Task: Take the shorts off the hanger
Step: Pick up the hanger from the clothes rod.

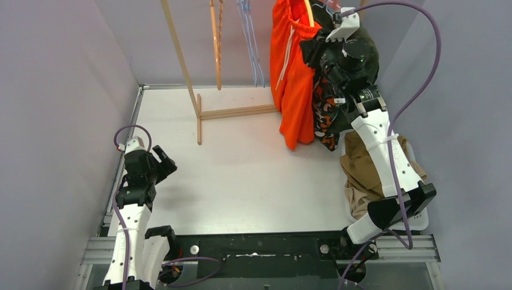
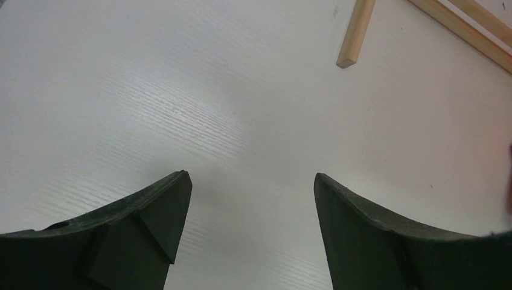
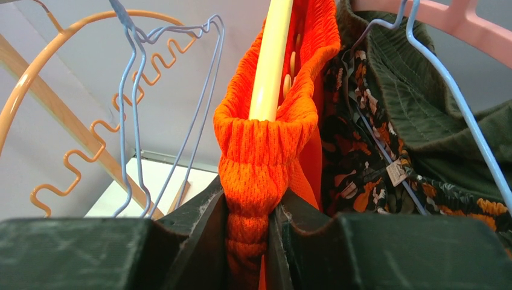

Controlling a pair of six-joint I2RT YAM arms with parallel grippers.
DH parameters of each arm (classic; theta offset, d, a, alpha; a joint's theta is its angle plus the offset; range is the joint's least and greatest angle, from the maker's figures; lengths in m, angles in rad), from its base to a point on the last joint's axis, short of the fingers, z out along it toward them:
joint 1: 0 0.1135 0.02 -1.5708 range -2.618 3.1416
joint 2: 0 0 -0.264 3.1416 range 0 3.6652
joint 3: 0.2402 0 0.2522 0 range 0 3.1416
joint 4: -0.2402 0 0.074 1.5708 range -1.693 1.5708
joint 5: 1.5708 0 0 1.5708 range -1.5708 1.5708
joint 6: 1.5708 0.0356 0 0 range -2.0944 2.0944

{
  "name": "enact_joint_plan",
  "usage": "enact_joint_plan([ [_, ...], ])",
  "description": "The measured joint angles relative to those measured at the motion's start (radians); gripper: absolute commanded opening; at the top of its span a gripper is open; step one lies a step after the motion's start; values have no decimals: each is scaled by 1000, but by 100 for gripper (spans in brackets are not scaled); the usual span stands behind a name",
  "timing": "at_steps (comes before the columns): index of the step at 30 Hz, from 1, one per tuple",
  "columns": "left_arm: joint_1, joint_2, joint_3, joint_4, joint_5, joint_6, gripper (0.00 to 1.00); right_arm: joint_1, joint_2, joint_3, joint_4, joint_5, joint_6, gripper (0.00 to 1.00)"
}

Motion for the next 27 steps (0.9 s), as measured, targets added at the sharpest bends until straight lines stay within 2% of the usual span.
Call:
enact_joint_plan([
  [4, 0, 0, 0, 0, 0, 0, 74, 0, -44, -55, 12, -4, 12, 0],
  [10, 0, 1, 0, 0, 2, 0, 74, 0, -193, -225, 29, -50, 35, 0],
  [16, 0, 1, 0, 0, 3, 0, 74, 0, -259, -301, 38, -89, 39, 0],
  [22, -1, 2, 0, 0, 2, 0, 74, 0, -479, -690, 67, -135, 125, 0],
  [27, 0, 23, 0, -1, -1, -1, 81, 11, -642, -1015, 90, -222, 251, 0],
])
